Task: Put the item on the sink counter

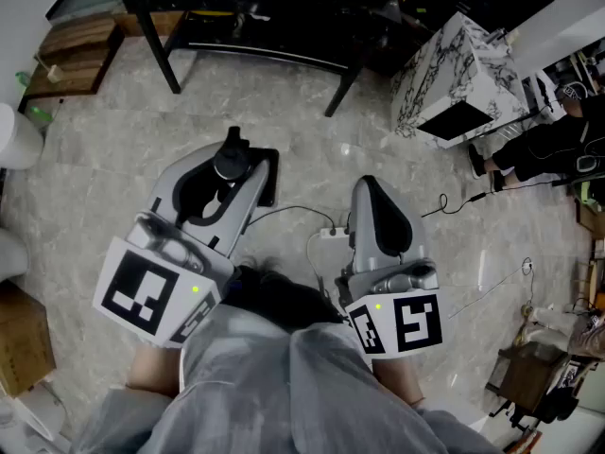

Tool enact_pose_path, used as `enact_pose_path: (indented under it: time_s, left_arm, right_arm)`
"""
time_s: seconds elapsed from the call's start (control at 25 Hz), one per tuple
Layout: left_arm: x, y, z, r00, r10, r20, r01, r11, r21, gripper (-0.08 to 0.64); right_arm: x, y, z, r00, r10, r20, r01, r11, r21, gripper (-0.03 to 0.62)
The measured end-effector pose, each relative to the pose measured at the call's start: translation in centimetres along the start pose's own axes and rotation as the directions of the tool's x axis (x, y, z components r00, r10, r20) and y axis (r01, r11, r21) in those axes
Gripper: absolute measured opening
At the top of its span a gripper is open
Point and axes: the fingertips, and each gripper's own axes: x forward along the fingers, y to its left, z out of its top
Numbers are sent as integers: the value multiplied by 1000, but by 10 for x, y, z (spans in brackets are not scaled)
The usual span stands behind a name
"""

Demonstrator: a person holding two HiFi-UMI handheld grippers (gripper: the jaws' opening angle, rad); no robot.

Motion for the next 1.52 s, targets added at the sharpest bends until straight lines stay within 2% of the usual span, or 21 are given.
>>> enact_pose_path:
  time_s: [0.72, 1.04, 1.52]
  left_arm:
    - [6, -9, 1, 999, 43, 8, -43, 999, 6, 92]
    - [23, -57, 0, 997, 79, 20, -79, 997, 12, 92]
    - [30, -81, -4, 997, 64, 35, -65, 998, 26, 92]
  right_arm:
    - [-3, -14, 0, 999, 30, 29, -31, 999, 32, -3]
    - [-34, -48, -8, 997, 64, 35, -65, 997, 37, -3]
    - [-51, -59, -18, 997, 66, 24, -67, 997, 29, -3]
